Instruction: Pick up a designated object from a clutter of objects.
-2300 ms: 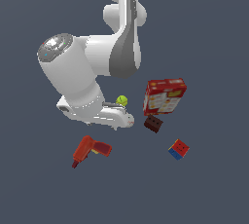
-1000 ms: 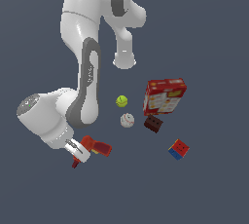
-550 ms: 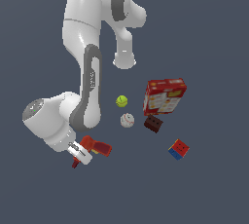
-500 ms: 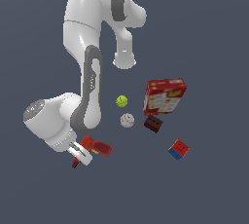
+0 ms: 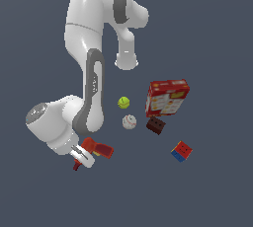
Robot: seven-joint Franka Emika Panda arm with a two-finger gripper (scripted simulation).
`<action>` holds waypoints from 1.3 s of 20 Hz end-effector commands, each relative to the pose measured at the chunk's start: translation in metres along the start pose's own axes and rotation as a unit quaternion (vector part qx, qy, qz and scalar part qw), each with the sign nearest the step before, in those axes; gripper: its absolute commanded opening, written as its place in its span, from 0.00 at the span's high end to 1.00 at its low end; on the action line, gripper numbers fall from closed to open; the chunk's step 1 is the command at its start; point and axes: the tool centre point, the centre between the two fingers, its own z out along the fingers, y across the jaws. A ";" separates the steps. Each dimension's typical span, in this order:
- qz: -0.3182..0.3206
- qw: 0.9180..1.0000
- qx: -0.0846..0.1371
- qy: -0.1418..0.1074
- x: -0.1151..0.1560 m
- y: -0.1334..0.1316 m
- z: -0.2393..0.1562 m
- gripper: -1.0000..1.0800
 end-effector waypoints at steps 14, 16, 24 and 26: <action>0.000 1.000 0.000 0.000 -0.012 -0.018 -0.015 1.00; 0.000 1.000 0.000 0.000 -0.017 -0.026 -0.022 1.00; 0.000 1.000 0.000 0.000 -0.051 -0.079 -0.065 1.00; 0.000 1.000 0.000 0.000 -0.063 -0.097 -0.080 1.00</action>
